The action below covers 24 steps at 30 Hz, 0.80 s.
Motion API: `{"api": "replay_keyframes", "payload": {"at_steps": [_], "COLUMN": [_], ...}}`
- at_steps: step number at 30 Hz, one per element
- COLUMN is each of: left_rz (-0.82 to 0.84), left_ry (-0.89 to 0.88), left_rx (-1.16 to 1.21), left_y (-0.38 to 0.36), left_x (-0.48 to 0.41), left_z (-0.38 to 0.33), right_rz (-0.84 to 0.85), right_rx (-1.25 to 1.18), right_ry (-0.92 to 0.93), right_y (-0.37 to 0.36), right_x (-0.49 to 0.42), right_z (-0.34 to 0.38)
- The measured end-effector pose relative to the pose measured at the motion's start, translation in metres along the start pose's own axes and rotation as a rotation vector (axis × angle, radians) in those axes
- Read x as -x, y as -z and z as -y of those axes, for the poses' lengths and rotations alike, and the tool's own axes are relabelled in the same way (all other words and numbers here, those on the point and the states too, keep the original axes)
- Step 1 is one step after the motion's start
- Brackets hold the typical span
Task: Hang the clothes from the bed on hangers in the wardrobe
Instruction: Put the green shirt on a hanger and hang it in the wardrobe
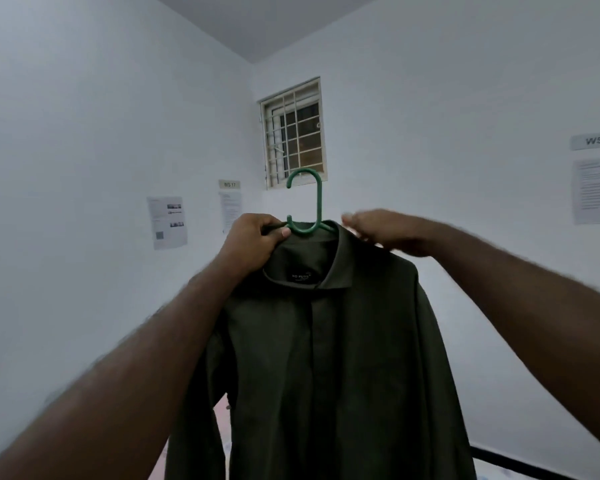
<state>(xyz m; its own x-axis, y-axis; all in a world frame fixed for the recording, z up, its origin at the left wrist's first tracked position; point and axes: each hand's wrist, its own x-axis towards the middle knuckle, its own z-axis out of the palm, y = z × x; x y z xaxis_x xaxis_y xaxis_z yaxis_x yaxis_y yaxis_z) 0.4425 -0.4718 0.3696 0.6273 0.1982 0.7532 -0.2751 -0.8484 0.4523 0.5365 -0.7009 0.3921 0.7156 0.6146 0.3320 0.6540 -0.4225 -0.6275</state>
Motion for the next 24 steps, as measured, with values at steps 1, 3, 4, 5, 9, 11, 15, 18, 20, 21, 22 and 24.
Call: {"api": "replay_keyframes", "payload": {"at_steps": [1, 3, 4, 5, 9, 11, 15, 18, 20, 21, 22, 24], "left_rz": [-0.042, -0.115, -0.137, -0.138, 0.045, 0.171, 0.240, 0.114, 0.085, 0.080, 0.078, 0.072], "left_ry": [-0.009, -0.043, -0.067, -0.076, 0.086, 0.219, 0.118, 0.008, -0.022, -0.036, -0.052, -0.065], "left_rx": [-0.020, -0.056, -0.059, -0.041, 0.140, 0.207, 0.026, -0.143, -0.137, -0.130, -0.130, -0.124], "left_y": [0.003, 0.008, 0.009, 0.012, 0.042, 0.061, 0.067, 0.049, 0.037, 0.032, 0.027, 0.020], "left_x": [0.001, 0.001, 0.001, 0.001, 0.005, 0.009, 0.007, -0.003, -0.006, -0.007, -0.006, -0.006], "left_z": [-0.001, -0.006, -0.010, -0.015, -0.031, -0.031, -0.027, -0.028, -0.029, -0.030, -0.032, -0.038], "right_rz": [0.047, 0.017, -0.049, -0.124, -0.296, -0.341, -0.346, -0.255, -0.223, -0.201, -0.175, -0.139], "right_rx": [-0.001, -0.041, -0.035, -0.014, 0.053, 0.049, 0.040, -0.070, -0.208, -0.249, -0.263, -0.275], "right_ry": [0.012, 0.105, 0.153, 0.192, 0.289, 0.333, 0.376, 0.381, 0.391, 0.390, 0.382, 0.362], "right_y": [-0.001, -0.002, -0.003, -0.003, 0.004, 0.013, 0.024, 0.032, 0.036, 0.039, 0.040, 0.041], "right_x": [0.005, 0.012, 0.014, 0.014, 0.010, 0.008, 0.001, -0.006, -0.012, -0.017, -0.022, -0.030], "right_z": [-0.009, -0.017, -0.017, -0.015, -0.008, -0.008, -0.012, -0.011, -0.001, 0.004, 0.009, 0.015]}}
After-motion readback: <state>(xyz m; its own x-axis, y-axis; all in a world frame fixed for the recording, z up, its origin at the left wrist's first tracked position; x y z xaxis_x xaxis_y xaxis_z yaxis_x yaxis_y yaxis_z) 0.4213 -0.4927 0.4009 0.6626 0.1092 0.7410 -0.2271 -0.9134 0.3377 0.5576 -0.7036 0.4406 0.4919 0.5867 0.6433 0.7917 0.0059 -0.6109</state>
